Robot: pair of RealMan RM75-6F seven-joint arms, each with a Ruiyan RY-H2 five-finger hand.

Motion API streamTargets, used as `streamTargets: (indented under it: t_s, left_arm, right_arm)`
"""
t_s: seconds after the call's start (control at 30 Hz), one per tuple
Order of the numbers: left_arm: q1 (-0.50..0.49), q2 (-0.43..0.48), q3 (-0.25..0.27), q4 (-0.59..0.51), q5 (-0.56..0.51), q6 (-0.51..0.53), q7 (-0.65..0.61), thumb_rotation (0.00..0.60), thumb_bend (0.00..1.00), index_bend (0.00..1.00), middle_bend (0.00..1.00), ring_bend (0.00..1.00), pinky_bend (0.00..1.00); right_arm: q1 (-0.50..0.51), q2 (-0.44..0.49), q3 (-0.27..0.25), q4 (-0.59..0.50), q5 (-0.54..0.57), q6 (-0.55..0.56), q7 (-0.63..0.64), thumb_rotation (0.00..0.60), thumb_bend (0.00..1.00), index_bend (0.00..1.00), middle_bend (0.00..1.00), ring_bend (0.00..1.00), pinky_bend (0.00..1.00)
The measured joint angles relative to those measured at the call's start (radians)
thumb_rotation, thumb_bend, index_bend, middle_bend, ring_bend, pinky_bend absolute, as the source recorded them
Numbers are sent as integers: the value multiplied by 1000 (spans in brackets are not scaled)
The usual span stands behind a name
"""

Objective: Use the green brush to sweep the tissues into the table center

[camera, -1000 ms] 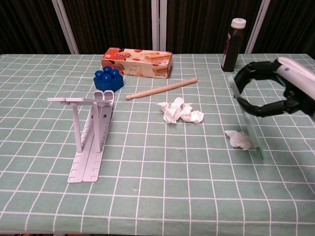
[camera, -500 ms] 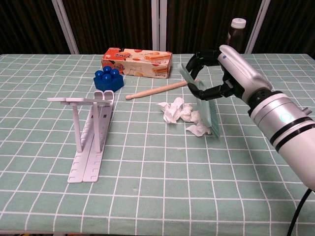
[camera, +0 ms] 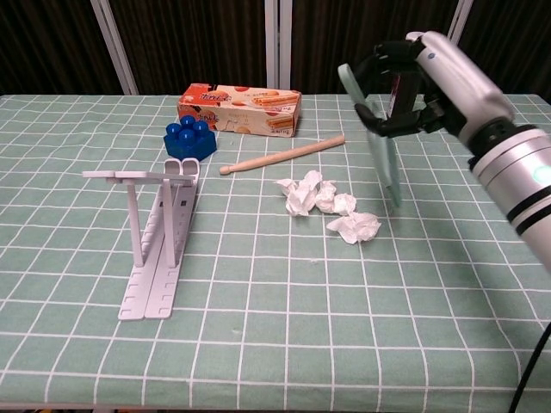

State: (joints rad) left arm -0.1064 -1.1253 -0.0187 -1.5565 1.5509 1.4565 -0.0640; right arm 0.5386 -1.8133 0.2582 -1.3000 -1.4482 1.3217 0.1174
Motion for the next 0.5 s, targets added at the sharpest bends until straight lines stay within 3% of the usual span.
streamTargets:
  t_s: [0.1, 0.27, 0.37, 0.5]
  left_arm:
    - [4, 1, 2, -2, 2, 8, 2, 600, 94, 204, 170, 62, 137]
    - [10, 0, 7, -13, -3, 12, 14, 600, 94, 204, 170, 62, 136]
    - [13, -2, 10, -23, -7, 10, 25, 600, 94, 204, 170, 62, 137]
    - [14, 3, 13, -34, -14, 6, 37, 600, 94, 204, 170, 62, 136]
  right_arm:
    - [0, 114, -11, -34, 7, -52, -73, 600, 435, 623, 494, 183, 38]
    - [17, 318, -48, -73, 44, -238, -218, 600, 435, 623, 489, 181, 38]
    - [31, 377, -81, -74, 80, -344, -293, 600, 435, 626, 488, 180, 38]
    - [44, 386, -111, -28, 118, -405, -319, 600, 431, 618, 480, 162, 38]
